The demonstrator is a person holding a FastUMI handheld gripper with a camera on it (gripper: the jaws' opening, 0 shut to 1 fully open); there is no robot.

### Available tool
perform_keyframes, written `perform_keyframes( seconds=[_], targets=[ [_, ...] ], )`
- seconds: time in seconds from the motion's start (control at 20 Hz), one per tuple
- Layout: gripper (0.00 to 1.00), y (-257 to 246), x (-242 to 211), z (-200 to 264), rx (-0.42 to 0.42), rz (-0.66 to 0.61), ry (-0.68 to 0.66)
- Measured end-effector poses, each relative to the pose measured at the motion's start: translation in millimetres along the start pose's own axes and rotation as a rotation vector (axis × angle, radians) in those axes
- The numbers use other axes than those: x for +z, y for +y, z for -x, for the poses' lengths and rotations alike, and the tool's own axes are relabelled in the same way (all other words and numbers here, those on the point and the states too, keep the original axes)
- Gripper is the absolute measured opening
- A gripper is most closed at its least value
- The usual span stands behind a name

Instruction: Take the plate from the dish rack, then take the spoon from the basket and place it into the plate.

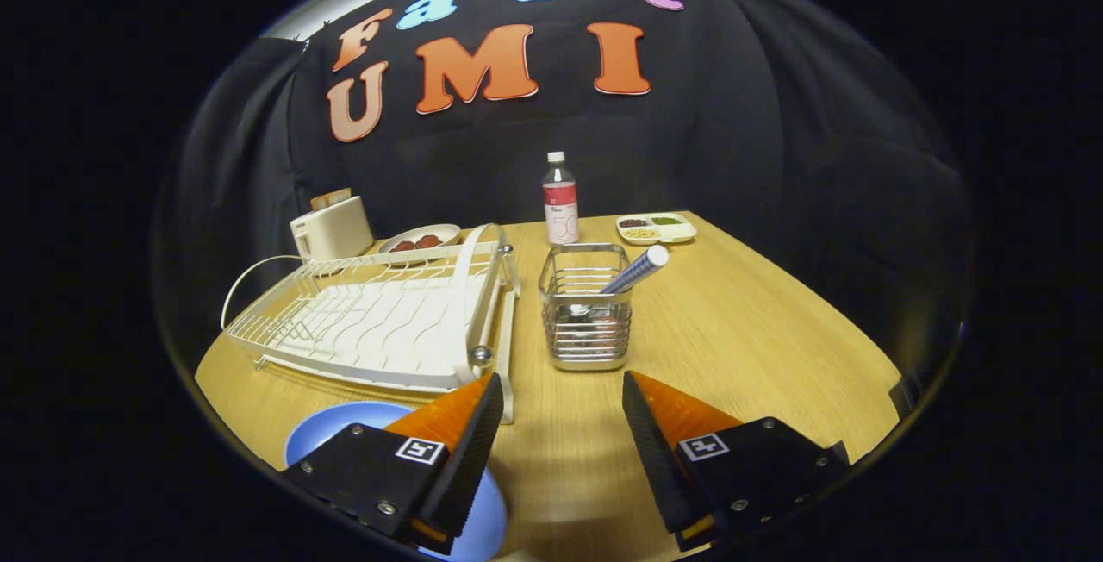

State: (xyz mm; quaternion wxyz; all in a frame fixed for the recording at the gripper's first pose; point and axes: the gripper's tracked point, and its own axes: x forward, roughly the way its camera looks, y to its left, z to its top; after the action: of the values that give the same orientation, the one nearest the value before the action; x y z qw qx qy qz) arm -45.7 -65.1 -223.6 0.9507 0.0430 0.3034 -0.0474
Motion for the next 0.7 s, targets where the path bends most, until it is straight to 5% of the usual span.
perform_keyframes(
  seconds=[0.3, 0.4, 0.55, 0.7],
  targets=[
    [0.83, -20, 41, -20, -0.037, -0.063, -0.094],
    [0.76, -21, 47, -27, -0.035, -0.083, -0.1],
    [0.51, -19, 50, -40, -0.031, -0.106, -0.09],
    [0.41, -11, 49, -48, 0.003, -0.15, -0.082]
  ],
)
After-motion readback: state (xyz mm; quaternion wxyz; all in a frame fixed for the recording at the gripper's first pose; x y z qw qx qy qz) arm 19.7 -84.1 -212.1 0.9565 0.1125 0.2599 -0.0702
